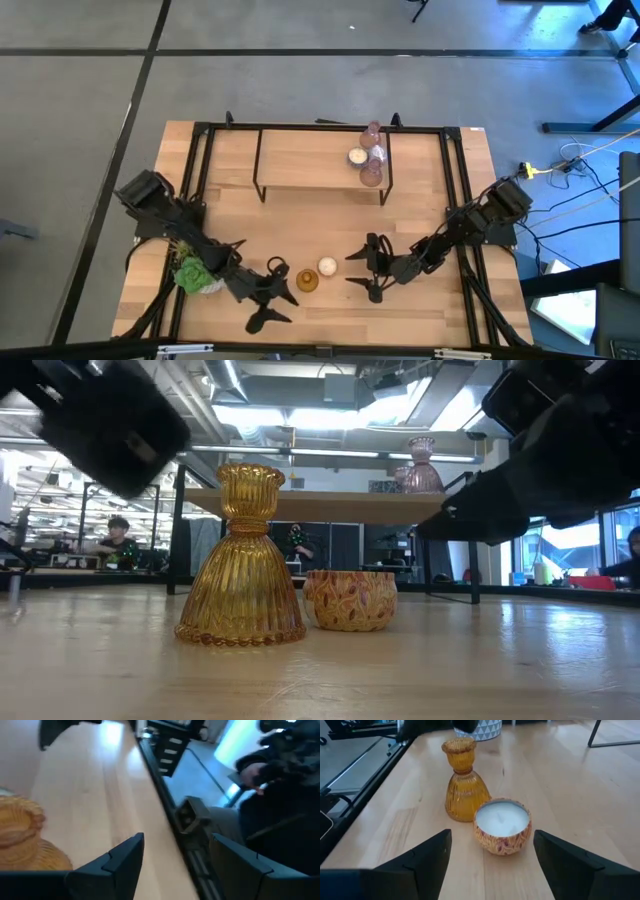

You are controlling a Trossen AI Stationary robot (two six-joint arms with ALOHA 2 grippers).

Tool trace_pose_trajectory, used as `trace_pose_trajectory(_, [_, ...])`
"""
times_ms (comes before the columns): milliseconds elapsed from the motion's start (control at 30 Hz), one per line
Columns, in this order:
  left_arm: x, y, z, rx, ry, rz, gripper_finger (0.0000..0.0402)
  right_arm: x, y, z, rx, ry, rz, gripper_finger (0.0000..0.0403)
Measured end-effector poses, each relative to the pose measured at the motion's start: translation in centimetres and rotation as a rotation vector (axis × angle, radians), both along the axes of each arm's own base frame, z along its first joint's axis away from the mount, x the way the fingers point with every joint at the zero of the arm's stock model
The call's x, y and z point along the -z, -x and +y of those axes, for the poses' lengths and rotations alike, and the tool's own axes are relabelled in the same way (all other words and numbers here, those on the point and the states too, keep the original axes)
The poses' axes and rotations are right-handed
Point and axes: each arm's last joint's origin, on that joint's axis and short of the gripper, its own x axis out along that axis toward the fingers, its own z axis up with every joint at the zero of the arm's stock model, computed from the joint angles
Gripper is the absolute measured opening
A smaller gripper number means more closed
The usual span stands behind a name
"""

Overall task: Pick & Place candle stick holders
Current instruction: Adjust the yellow glass candle holder on the table

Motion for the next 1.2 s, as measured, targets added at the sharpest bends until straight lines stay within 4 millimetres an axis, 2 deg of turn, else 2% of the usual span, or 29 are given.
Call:
trace_pose_trajectory(267, [2.9,-2.8,1.1,-0.096,-0.048,0.062,0.0189,0.1,0.0,0.0,0.001,0.005,0.007,0.0287])
trace_pose_trajectory(467, [3.6,-3.8,1.2,-0.159,-0.088,0.056,0.0173,0.2,0.1,-0.1,0.012,0.016,0.018,0.0287])
trace_pose_trajectory(767, [3.4,-3.6,1.4,-0.375,-0.228,-0.015,0.0173,0.2,0.1,-0.1,0.019,0.000,0.022,0.0287])
trace_pose_trajectory(967, [3.4,-3.6,1.6,-0.441,-0.253,-0.028,0.0169,0.2,0.1,-0.1,0.021,-0.003,0.023,0.0287])
trace_pose_trajectory(1200, [3.4,-3.5,2.2,-0.601,-0.310,-0.047,0.0170,0.4,0.2,-0.2,0.027,-0.008,0.038,0.0286])
